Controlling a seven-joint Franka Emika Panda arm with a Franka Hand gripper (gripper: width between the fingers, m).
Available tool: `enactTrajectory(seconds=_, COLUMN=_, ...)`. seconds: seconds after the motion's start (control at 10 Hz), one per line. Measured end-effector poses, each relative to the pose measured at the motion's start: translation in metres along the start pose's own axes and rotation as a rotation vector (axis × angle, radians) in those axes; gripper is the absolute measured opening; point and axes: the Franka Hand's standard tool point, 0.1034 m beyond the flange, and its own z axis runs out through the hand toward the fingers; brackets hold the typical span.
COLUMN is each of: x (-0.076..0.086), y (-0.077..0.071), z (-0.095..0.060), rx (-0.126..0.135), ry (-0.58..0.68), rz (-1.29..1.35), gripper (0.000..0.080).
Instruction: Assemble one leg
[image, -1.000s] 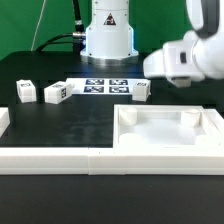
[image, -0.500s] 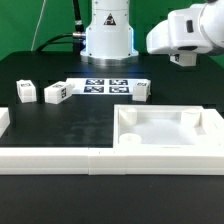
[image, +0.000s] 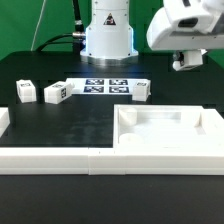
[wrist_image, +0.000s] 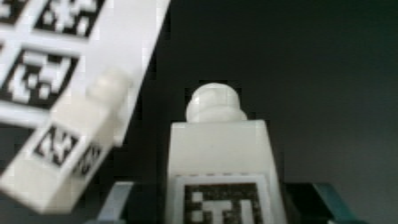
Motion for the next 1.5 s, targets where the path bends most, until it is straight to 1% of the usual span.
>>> enactTrajectory(seconds=0.1, x=0.004, y=0.004, z=-0.009, rx=0.005, ry=0.059, rz=-0.019, gripper=0.0289)
enactTrajectory(seconds=0.2, x=0.013, y=0.008, z=-0.020, rx=0.013, ry=0.156, rz=-0.036, gripper=0.0289)
enactTrajectory(seconds=0.3, x=0.016, y=0.016, z=-0.032, rx=0.016, ry=0.255, rz=-0.041, gripper=0.0289)
enactTrajectory(seconds=0.4, x=0.014, y=0.023, z=-0.038, rx=0.015, ry=0.318, rz=-0.046, gripper=0.0289)
enactTrajectory(seconds=0.6, x=0.021, y=0.024, z=-0.042, rx=0.019, ry=0.521, rz=-0.043, gripper=0.0289)
enactTrajectory(seconds=0.8, x=0.020, y=0.025, z=-0.039, rx=0.021, ry=0.657, rz=-0.044, gripper=0.0289)
enactTrajectory(seconds=0.9, x=0.025, y=0.026, z=-0.044, rx=0.022, ry=0.760, rz=-0.056, gripper=0.0289)
enactTrajectory(seconds=1.0, x=0.028, y=0.036, z=-0.041, rx=-0.001, ry=0.826, rz=-0.102, gripper=0.0290)
enactTrajectory(seconds=1.1, x=0.033, y=0.048, z=-0.041, rx=-0.013, ry=0.810, rz=-0.118, gripper=0.0290)
enactTrajectory(seconds=1.2, x=0.043, y=0.052, z=-0.052, rx=-0.015, ry=0.825, rz=-0.122, gripper=0.0290)
enactTrajectory(seconds=1.5, x=0.078, y=0.053, z=-0.086, rx=-0.014, ry=0.863, rz=-0.136, gripper=0.0290)
